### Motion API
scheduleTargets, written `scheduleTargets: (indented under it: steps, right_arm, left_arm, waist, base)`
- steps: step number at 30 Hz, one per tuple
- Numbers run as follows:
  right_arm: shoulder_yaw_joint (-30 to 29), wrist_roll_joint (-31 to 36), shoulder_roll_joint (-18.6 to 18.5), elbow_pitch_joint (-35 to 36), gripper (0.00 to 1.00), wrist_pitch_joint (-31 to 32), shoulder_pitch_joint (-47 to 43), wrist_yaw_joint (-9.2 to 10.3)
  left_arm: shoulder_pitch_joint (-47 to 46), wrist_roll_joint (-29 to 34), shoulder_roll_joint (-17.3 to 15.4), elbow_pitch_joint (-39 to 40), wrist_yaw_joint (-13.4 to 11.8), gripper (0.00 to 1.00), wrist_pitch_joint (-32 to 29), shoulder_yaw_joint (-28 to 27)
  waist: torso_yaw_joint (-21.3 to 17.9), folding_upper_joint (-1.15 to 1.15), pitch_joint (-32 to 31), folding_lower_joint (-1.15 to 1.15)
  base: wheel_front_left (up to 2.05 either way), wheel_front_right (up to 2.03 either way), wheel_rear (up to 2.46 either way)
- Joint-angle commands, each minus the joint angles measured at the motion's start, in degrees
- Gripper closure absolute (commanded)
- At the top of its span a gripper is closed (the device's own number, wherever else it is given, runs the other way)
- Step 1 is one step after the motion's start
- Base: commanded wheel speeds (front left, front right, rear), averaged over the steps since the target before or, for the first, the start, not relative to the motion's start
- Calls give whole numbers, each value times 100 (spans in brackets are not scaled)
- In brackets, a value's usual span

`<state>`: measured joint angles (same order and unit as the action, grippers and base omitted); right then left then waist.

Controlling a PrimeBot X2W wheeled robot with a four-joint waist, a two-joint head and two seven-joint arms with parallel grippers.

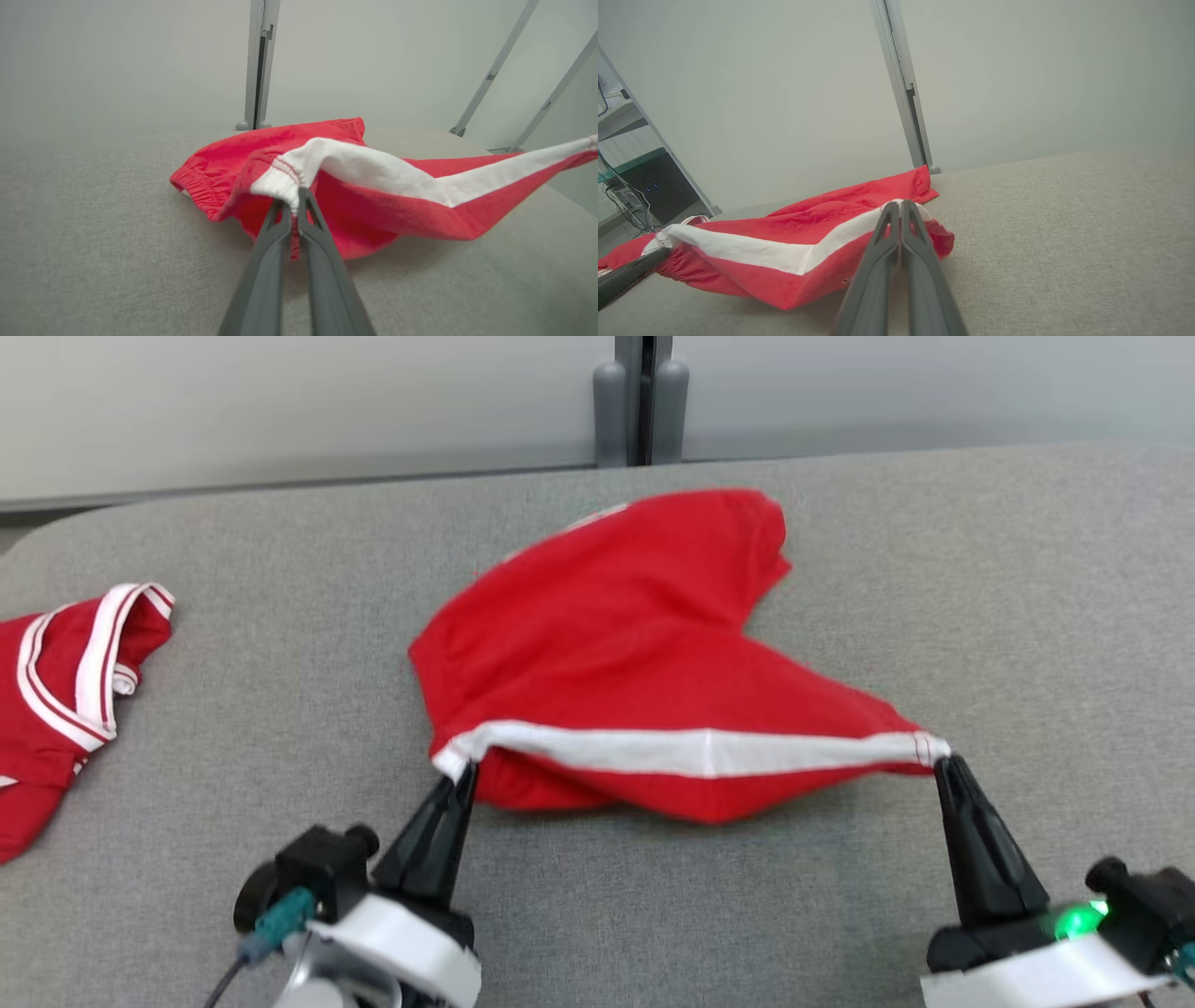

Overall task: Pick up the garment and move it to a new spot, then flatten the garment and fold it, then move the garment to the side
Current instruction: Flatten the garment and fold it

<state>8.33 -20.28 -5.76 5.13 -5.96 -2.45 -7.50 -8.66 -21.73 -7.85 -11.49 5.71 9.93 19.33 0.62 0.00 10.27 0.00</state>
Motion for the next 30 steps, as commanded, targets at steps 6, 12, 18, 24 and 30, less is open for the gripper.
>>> scheduleTargets:
  steps: [6, 12, 18, 24, 30]
  right_arm:
    - [-278, 186, 122, 885, 100, 583, -933, 1]
    - [-487, 226, 193, 1363, 100, 902, -1424, 1]
    - [-545, 206, 217, 1320, 100, 995, -1386, 2]
    - [-671, 124, 150, 973, 100, 888, -962, 1]
    - [-783, 30, -50, 430, 100, 771, -122, 1]
  left_arm:
    - [1031, -111, -227, 1206, -337, 100, -587, 34]
    - [1635, -173, -385, 2086, -560, 100, -1061, 69]
    - [1815, -283, -418, 2314, -652, 100, -1317, 89]
    - [1570, -490, -338, 2107, -571, 100, -1400, 74]
    - [1010, -604, -246, 1683, -363, 100, -1276, 55]
  waist:
    - [-30, 0, -434, 0]
    - [-12, 0, -638, 0]
    - [17, 0, -705, 0]
    - [161, 0, -573, 0]
    - [444, 0, -130, 0]
  base:
    - [0, 0, 0]
    - [0, 0, 0]
    - [0, 0, 0]
    - [0, 0, 0]
    - [0, 0, 0]
